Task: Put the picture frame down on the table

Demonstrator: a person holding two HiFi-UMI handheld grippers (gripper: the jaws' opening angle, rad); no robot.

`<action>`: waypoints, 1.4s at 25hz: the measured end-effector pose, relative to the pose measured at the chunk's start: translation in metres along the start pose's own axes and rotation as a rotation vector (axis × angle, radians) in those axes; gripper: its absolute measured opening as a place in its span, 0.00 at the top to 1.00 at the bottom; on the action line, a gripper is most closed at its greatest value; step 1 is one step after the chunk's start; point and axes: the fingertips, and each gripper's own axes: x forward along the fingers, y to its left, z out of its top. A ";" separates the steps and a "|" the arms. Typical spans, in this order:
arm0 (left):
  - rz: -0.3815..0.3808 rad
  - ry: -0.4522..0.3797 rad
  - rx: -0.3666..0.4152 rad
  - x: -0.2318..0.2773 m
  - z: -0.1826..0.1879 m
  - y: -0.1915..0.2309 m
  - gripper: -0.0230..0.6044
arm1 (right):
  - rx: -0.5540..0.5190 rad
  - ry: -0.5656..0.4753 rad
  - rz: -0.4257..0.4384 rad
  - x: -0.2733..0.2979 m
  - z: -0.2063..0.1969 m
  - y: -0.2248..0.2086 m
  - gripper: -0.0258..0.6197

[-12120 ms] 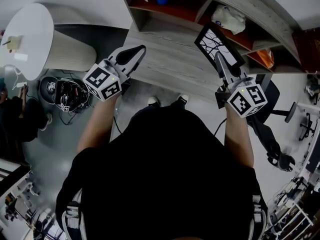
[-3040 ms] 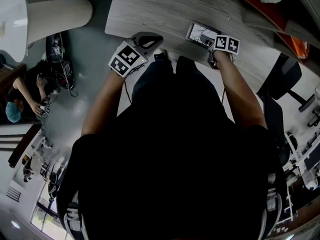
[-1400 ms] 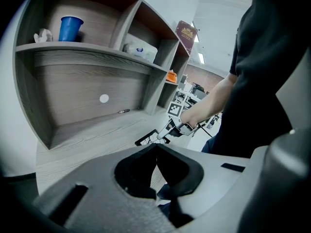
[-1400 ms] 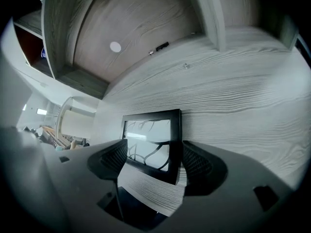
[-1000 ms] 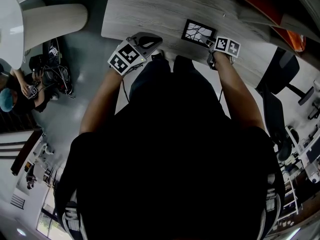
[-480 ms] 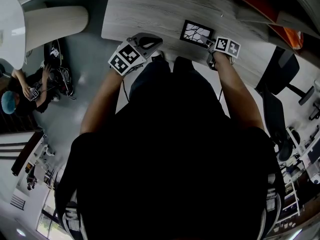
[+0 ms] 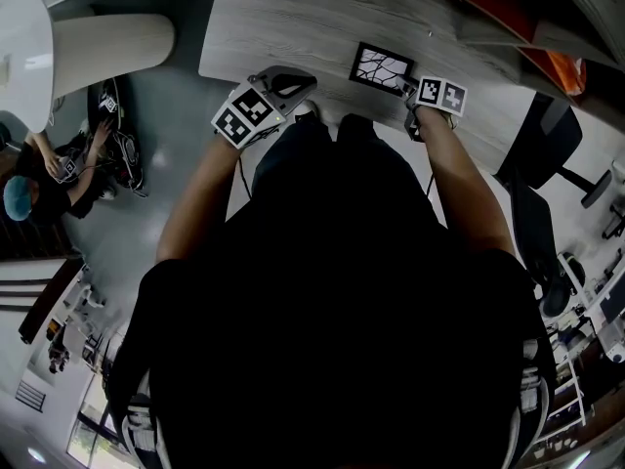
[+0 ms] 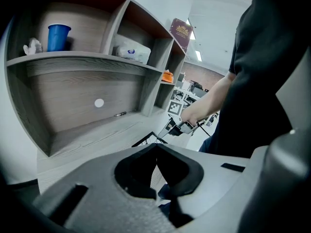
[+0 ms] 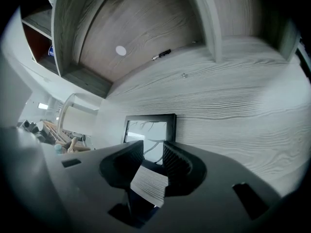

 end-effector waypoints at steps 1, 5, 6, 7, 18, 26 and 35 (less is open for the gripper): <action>0.002 0.001 0.001 0.000 -0.001 0.000 0.94 | -0.001 -0.003 0.003 0.000 0.000 0.001 0.77; 0.003 0.015 0.013 0.001 -0.003 -0.001 0.94 | -0.001 -0.010 0.010 -0.002 0.000 0.003 0.84; 0.004 0.015 0.014 0.001 -0.003 -0.001 0.94 | -0.004 -0.009 0.011 -0.002 -0.001 0.003 0.87; 0.003 0.014 0.014 0.000 -0.002 -0.001 0.94 | -0.008 -0.006 0.011 -0.002 -0.001 0.004 0.90; -0.001 0.017 0.016 0.006 -0.005 0.001 0.94 | -0.058 0.028 0.033 -0.001 -0.008 0.009 0.95; 0.002 0.018 0.021 0.005 -0.004 0.004 0.94 | -0.091 0.027 0.033 -0.004 -0.004 0.009 0.95; 0.010 0.017 0.029 0.007 0.002 0.008 0.94 | -0.226 -0.096 -0.005 -0.028 0.026 0.016 0.95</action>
